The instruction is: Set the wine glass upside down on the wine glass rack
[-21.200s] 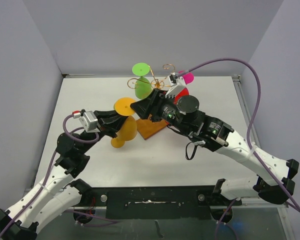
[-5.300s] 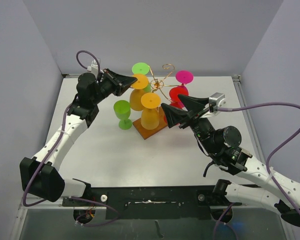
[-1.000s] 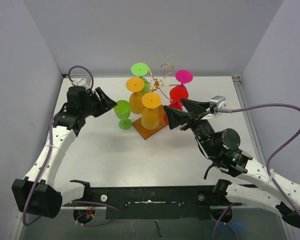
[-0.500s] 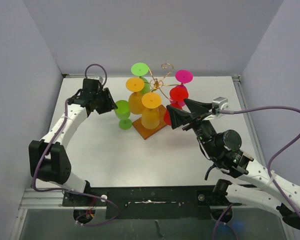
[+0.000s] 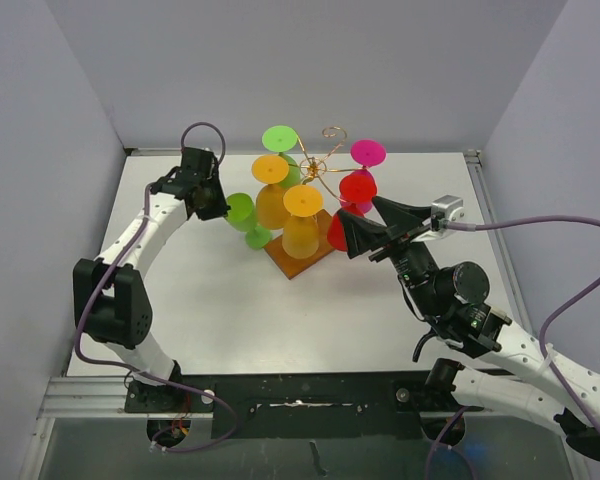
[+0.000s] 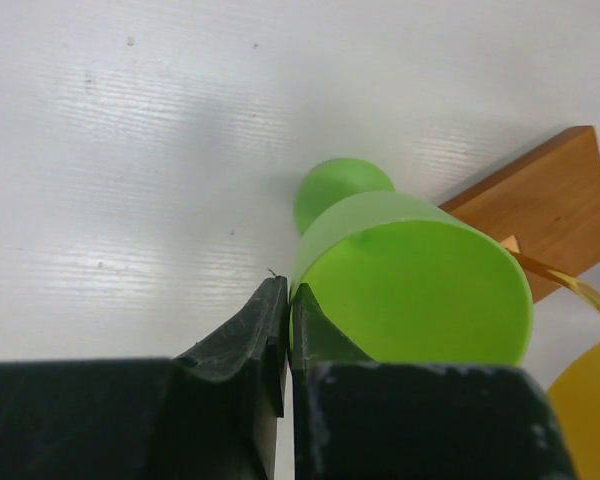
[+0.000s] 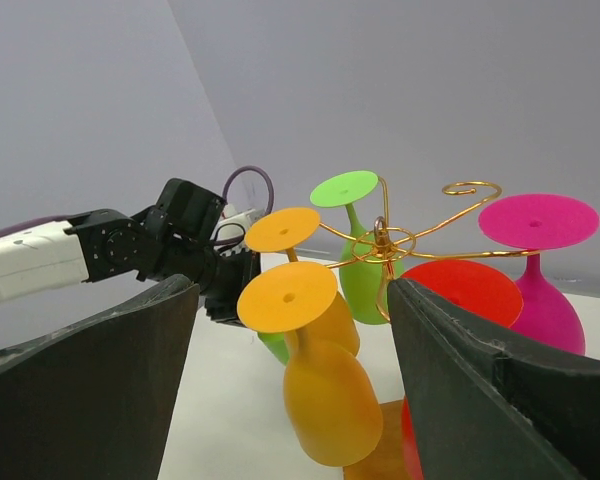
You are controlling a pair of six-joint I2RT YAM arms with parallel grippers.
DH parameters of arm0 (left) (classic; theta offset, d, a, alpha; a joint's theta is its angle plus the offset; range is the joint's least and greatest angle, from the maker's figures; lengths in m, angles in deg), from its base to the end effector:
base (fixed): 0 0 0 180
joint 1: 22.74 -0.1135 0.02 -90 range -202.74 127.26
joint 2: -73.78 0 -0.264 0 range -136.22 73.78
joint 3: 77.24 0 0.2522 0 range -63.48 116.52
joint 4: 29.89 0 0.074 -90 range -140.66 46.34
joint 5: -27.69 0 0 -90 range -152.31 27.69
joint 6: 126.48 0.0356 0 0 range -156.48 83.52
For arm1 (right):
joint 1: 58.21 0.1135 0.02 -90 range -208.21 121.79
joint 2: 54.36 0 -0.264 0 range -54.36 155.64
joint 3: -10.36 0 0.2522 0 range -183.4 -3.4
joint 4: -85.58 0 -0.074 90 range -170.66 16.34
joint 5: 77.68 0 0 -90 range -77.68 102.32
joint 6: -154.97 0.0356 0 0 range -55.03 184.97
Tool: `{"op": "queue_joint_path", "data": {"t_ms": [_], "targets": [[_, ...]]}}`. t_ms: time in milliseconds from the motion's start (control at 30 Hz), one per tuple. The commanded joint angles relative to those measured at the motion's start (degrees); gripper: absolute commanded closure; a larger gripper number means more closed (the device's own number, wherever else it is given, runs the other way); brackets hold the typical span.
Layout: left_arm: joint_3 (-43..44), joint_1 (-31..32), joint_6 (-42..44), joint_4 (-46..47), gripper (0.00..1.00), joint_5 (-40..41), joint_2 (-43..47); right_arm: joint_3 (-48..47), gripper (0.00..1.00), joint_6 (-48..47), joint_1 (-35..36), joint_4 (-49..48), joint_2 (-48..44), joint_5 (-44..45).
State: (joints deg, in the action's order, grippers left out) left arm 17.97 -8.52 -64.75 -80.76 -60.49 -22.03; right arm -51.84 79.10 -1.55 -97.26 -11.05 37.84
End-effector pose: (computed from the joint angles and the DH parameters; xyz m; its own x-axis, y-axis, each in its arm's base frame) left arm 0.3562 -0.0891 0.2878 -0.7751 -0.2919 -0.5604 -0.1598 0.9486 -0.2732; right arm 0.1036 0.1295 0.4155 0.0670 0.5026 -0.8619 -0.5675 0.7297 0.3815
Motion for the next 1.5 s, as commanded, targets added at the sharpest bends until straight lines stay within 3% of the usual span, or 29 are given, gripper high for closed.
{"op": "queue_joint_path", "data": {"t_ms": [0,300,533,767,933,1167,1333,1467], "targets": [[3.22,0.34,2.03,-3.31,1.00,5.03,1.02,0.02,0.22,-0.29,-0.25,-2.19,-1.08,1.11],[2.23,-0.62,3.00,-6.33,1.00,22.05,7.76,0.15,0.22,0.19,-0.24,-2.12,-1.14,1.29],[0.10,-1.14,1.94,0.62,1.00,25.27,20.80,-0.84,0.22,2.15,-0.34,-2.11,0.37,0.74],[-6.32,-1.04,0.13,20.19,1.00,17.58,37.77,-5.17,0.22,6.52,-0.84,-0.71,3.25,4.06],[-9.23,-1.06,-1.78,32.78,1.00,8.76,44.67,-10.42,0.22,9.20,-1.29,-0.54,6.06,2.75],[-15.42,-1.04,-6.82,52.01,1.00,-4.31,48.90,-18.28,0.23,14.88,-1.88,-0.54,11.62,-3.58],[-20.92,-1.04,-10.61,66.07,1.00,-10.10,50.09,-24.76,0.37,20.12,-1.84,-1.29,17.20,-5.79],[-22.93,-1.05,-11.76,71.73,1.00,-12.36,49.66,-27.46,0.39,24.31,-1.94,-5.11,20.02,-11.56]]}}
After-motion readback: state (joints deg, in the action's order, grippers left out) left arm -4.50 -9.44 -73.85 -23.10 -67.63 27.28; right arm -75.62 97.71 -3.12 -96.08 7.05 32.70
